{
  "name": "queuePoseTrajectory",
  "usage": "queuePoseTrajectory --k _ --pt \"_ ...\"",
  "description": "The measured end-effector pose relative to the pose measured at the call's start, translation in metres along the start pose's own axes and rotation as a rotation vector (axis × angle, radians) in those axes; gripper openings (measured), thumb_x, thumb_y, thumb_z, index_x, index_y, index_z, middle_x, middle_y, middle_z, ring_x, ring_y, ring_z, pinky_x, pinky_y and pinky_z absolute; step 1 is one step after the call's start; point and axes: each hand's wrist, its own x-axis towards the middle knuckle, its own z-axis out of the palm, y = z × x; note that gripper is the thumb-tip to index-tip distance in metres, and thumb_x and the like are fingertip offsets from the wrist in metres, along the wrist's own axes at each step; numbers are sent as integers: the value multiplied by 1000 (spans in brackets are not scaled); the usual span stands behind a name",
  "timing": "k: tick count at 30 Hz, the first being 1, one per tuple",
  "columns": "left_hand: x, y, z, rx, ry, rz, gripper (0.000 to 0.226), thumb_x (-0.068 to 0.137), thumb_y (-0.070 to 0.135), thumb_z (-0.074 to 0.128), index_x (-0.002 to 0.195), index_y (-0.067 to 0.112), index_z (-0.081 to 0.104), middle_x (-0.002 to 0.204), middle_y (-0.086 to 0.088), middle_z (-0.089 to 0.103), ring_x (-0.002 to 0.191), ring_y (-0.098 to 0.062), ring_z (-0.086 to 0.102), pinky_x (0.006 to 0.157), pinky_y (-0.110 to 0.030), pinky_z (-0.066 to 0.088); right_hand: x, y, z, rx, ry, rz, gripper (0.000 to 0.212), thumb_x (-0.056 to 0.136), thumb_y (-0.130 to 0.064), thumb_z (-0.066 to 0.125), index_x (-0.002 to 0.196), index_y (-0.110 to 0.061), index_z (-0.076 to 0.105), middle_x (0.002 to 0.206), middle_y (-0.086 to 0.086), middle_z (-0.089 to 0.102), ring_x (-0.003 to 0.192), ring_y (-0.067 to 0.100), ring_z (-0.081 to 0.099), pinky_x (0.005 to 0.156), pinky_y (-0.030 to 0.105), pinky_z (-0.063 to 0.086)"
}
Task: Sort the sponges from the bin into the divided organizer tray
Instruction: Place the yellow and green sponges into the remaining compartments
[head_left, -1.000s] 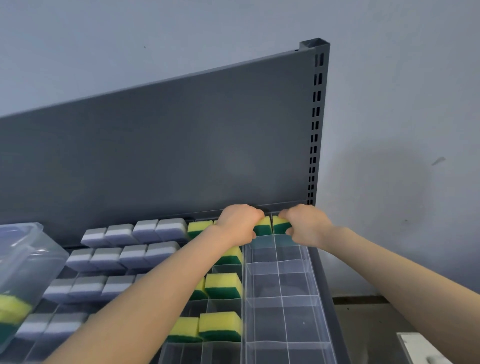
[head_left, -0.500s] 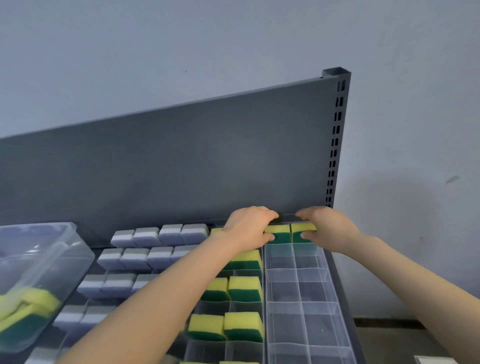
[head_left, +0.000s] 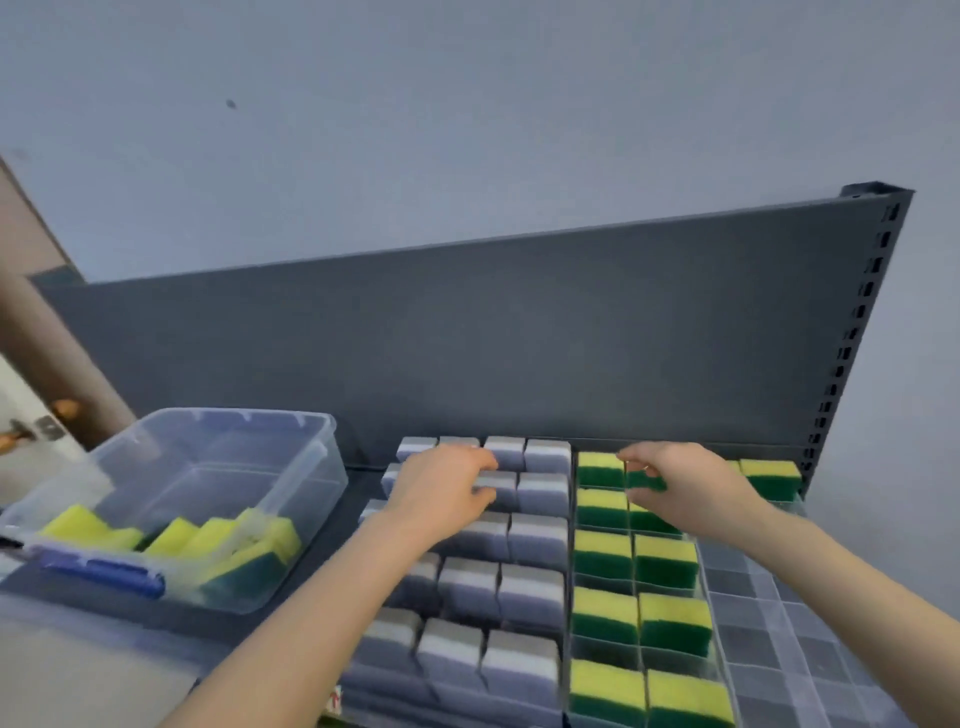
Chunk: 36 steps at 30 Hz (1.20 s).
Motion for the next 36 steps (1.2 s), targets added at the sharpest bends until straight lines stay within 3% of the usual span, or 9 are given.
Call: queuePoseTrajectory --k 6,9,15,20,28,36 --pt "-69 -91 -16 -48 13 -160 30 86 39 57 116 35 61 112 10 63 104 -17 60 75 -29 47 9 -93 21 -67 1 -68 43 84 -37 61 127 -30 54 118 -12 63 105 13 59 87 27 48" --pt "-106 -136 -20 -25 45 -214 34 86 41 58 120 35 60 119 11 63 109 -16 58 78 -28 44 13 -146 35 -73 -26 -135 45 85 -35 60 128 -28 53 121 -8 63 108 14 59 90 27 47" --pt "-177 -219 -34 -42 93 -333 33 86 40 59 118 35 61 115 11 65 107 -15 59 82 -32 49 22 -237 60 15 -56 -223 41 85 -27 61 126 -22 56 122 -5 64 112 16 59 95 32 46" --pt "-219 -276 -41 -78 117 -438 31 86 37 61 117 34 63 113 13 66 105 -9 60 80 -33 52 28 -298 86 57 -99 -278 43 87 -26 59 129 -25 53 122 -8 63 110 11 58 93 28 47" --pt "-223 -327 -34 -127 141 -474 28 86 34 61 114 33 65 110 15 67 102 -7 61 74 -29 51 50 -345 116 93 -157 -315 43 86 -27 60 129 -29 54 121 -12 63 108 6 58 92 23 45" --pt "-192 -370 -24 -169 197 -466 23 85 32 62 108 33 67 104 17 68 98 -3 61 75 -26 50 111 -381 134 181 -114 -331 39 86 -23 60 124 -29 57 114 -15 65 104 7 60 92 27 47"
